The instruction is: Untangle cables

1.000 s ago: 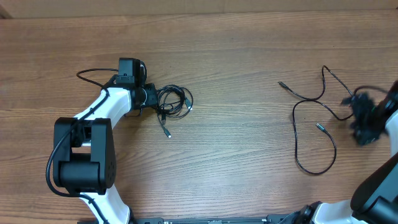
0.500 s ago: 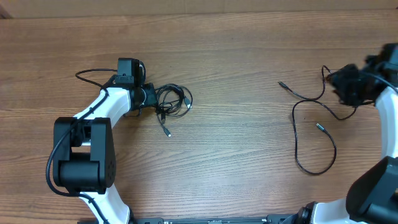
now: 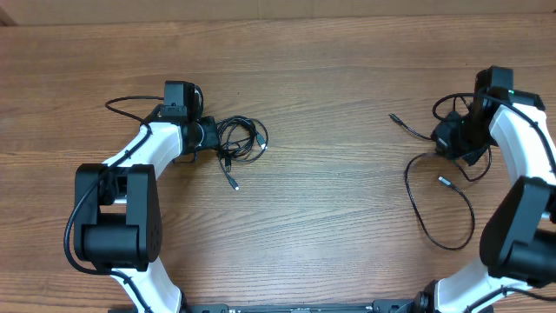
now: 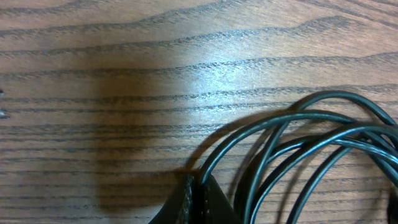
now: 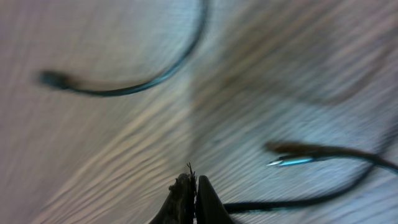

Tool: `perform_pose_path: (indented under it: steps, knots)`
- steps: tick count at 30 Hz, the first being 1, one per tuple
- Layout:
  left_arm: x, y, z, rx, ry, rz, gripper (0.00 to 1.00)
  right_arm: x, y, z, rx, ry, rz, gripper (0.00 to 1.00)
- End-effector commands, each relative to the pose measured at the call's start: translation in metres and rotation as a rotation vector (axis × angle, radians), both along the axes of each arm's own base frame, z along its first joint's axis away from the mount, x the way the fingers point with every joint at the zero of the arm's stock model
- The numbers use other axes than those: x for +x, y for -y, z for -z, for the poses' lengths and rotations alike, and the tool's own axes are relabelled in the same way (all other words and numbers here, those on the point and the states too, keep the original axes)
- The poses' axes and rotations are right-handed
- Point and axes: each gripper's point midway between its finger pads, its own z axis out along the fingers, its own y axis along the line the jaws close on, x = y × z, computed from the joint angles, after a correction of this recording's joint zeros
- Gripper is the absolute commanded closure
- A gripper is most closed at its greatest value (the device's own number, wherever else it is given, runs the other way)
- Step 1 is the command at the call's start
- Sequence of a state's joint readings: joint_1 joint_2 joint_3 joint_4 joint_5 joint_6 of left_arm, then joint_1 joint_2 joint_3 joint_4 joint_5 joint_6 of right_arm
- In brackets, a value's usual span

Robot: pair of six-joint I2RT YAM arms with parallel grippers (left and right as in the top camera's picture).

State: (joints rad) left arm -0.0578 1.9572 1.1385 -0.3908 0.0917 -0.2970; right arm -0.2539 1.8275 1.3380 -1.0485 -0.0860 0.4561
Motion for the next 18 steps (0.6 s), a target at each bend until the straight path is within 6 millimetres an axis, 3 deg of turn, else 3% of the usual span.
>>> perform_pose_path:
  steps: [1,3,7,12,14,18]
  knots:
    - [-0.081,0.001,0.086,0.011,-0.311,0.039,0.96,-0.014,0.023,0.010,-0.085,-0.071,0.048,0.96]
    - [-0.082,0.003,0.083,0.006,-0.314,0.089,0.96,-0.013,0.021,0.005,-0.057,-0.064,0.053,0.96]
    - [-0.078,0.016,0.067,-0.046,-0.325,0.206,0.96,0.021,-0.009,-0.025,0.113,0.089,-0.101,0.92]
    - [-0.078,0.030,0.038,-0.119,-0.383,0.309,0.96,0.051,-0.085,-0.068,0.376,0.325,-0.436,0.83]
    - [-0.077,0.045,0.025,-0.206,-0.380,0.360,0.96,0.053,-0.106,-0.070,0.394,0.338,-0.495,0.77]
    - [-0.074,0.068,0.010,-0.348,-0.351,0.395,0.96,0.060,-0.153,-0.068,0.389,0.372,-0.627,0.77]
